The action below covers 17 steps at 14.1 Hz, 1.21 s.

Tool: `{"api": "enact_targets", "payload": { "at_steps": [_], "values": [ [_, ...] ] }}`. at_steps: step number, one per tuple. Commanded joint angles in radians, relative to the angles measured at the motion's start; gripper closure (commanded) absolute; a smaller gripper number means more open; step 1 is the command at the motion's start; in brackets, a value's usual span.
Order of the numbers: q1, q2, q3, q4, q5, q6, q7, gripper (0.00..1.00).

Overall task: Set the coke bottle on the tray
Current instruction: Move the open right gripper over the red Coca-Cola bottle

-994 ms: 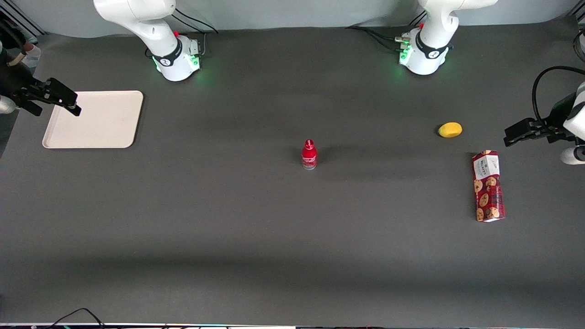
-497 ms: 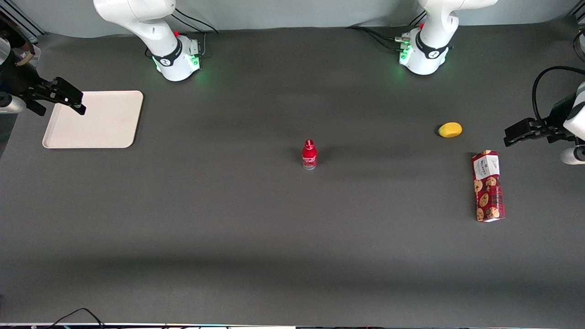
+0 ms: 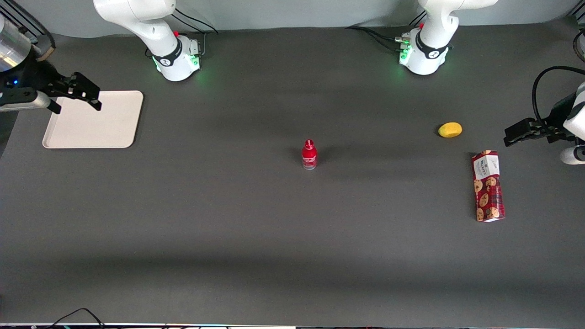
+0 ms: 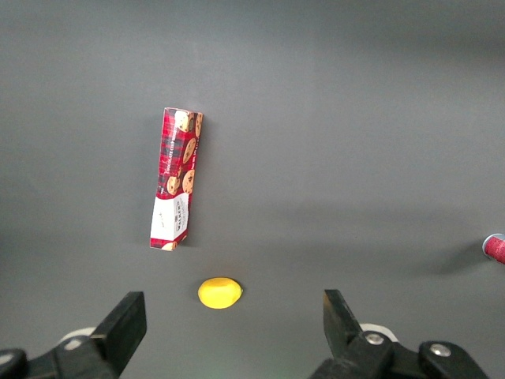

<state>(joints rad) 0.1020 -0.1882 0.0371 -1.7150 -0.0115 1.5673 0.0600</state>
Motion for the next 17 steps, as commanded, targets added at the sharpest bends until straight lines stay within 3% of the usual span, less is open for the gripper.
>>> {"api": "enact_targets", "payload": {
  "at_steps": [1,4,8,11,13,17],
  "values": [
    [0.004,0.108,0.1,0.194,0.044,-0.085,0.146,0.0],
    [0.004,0.251,0.248,0.409,0.084,-0.156,0.392,0.0],
    [0.018,0.389,0.437,0.442,0.055,-0.086,0.711,0.0],
    [0.048,0.536,0.608,0.439,-0.108,0.023,0.984,0.0],
    [0.061,0.64,0.711,0.433,-0.25,0.1,1.145,0.0],
    [0.143,0.818,0.757,0.43,-0.451,0.227,1.377,0.0]
  ]
}}
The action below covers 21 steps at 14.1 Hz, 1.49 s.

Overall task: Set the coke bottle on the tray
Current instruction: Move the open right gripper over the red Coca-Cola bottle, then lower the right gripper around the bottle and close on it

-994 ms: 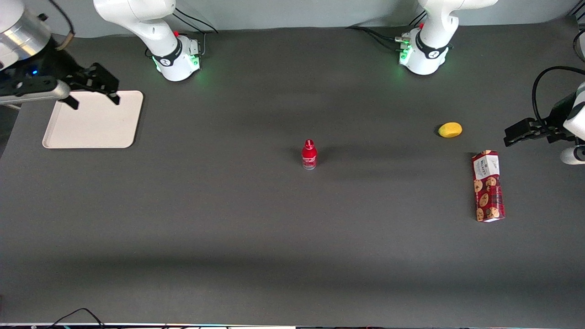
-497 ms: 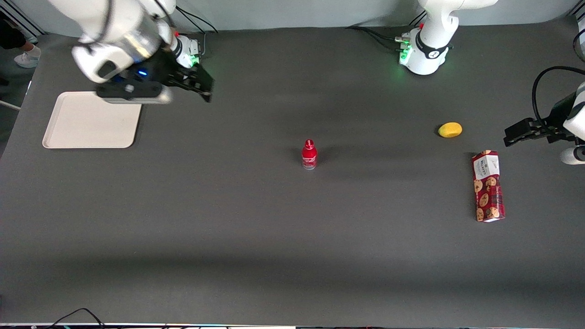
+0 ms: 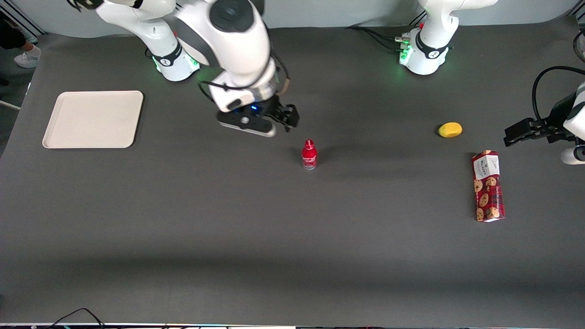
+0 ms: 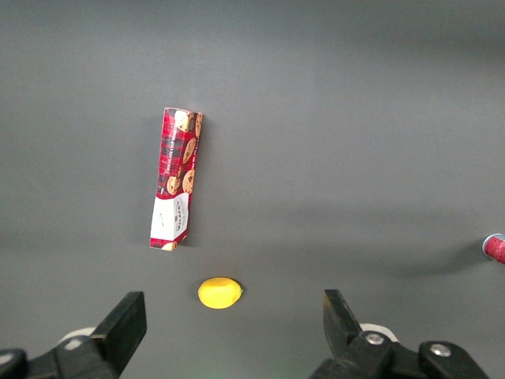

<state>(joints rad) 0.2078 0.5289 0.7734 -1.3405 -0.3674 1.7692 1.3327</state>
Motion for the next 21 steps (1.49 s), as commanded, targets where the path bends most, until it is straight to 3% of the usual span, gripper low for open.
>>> {"api": "enact_targets", "payload": {
  "at_steps": [1,4,9,15,17,19,21],
  "values": [
    [0.059,0.138,0.021,0.054,-0.134,0.047,0.152,0.0],
    [0.107,0.23,0.021,0.041,-0.246,0.087,0.271,0.0],
    [0.131,0.272,0.021,-0.029,-0.326,0.171,0.376,0.0],
    [0.137,0.281,0.021,-0.042,-0.331,0.171,0.388,0.07],
    [0.137,0.279,0.023,-0.042,-0.327,0.171,0.388,0.22],
    [0.136,0.279,0.023,-0.042,-0.327,0.171,0.387,0.5],
    [0.136,0.279,0.026,-0.042,-0.327,0.171,0.384,0.72]
  ]
}}
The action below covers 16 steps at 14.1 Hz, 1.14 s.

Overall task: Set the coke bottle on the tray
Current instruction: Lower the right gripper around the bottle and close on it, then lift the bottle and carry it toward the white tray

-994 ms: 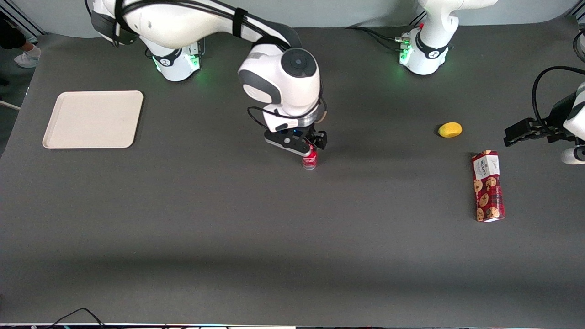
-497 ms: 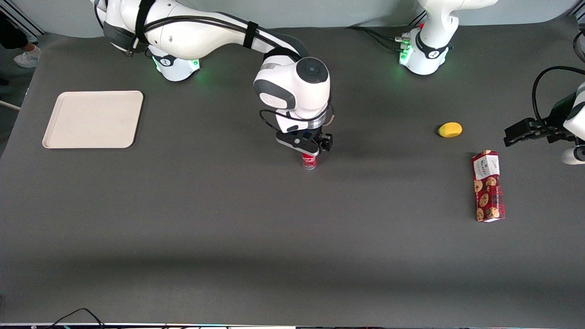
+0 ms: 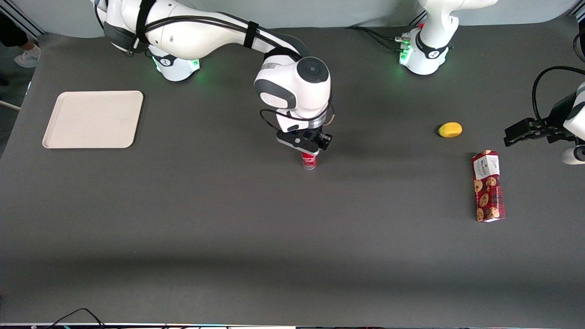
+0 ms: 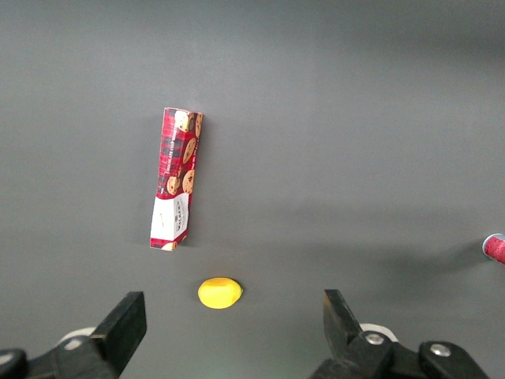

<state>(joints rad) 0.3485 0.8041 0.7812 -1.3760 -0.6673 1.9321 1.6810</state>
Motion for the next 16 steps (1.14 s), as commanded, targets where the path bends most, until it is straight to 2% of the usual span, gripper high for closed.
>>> {"api": "enact_targets", "payload": {
  "at_steps": [1,2,4,6,10,13,16],
  "values": [
    [-0.005,0.003,0.021,-0.006,-0.028,0.008,0.031,0.8],
    [-0.006,0.001,0.021,-0.006,-0.028,0.008,0.023,0.89],
    [-0.012,-0.002,0.023,-0.002,-0.026,0.007,0.017,0.96],
    [-0.029,-0.016,0.048,0.008,-0.015,-0.014,-0.027,0.97],
    [-0.085,-0.083,0.131,0.135,0.024,-0.208,-0.147,0.97],
    [-0.117,-0.181,0.133,0.233,0.121,-0.35,-0.321,0.98],
    [-0.158,-0.287,0.127,0.359,0.225,-0.572,-0.553,0.98]
  ]
}}
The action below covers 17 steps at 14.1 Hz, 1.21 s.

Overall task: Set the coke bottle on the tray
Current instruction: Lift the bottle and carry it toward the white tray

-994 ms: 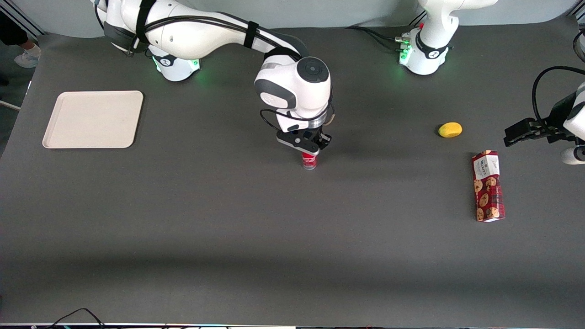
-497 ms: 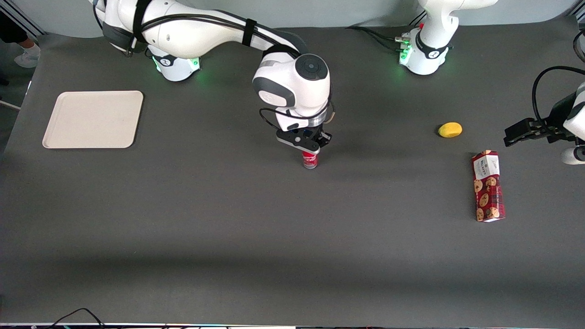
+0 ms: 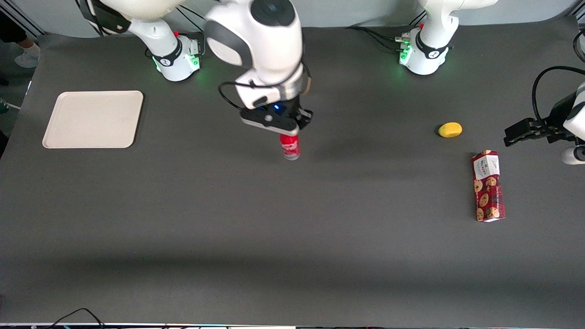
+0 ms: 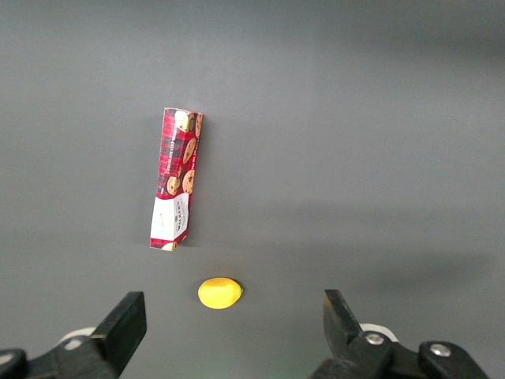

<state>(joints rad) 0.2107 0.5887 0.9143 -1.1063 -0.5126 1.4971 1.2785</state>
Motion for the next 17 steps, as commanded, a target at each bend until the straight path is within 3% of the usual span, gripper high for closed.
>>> {"api": "enact_targets", "payload": {
  "at_steps": [1,3,5,6,9,10,13,15,17],
  "values": [
    [-0.039,-0.107,-0.008,0.13,0.095,-0.217,-0.23,0.98],
    [-0.077,-0.17,-0.021,0.201,0.121,-0.377,-0.393,0.98],
    [-0.086,-0.222,-0.14,0.288,0.204,-0.535,-0.561,0.98],
    [-0.086,-0.268,-0.232,0.293,0.25,-0.579,-0.667,0.98],
    [-0.079,-0.421,-0.64,0.245,0.441,-0.641,-1.01,0.98],
    [-0.077,-0.475,-0.754,0.182,0.459,-0.641,-1.133,0.98],
    [-0.074,-0.628,-0.989,-0.095,0.445,-0.548,-1.404,0.98],
    [-0.074,-0.771,-1.064,-0.379,0.355,-0.357,-1.554,0.98],
    [-0.074,-0.869,-1.159,-0.629,0.329,-0.177,-1.631,0.98]
  ]
}}
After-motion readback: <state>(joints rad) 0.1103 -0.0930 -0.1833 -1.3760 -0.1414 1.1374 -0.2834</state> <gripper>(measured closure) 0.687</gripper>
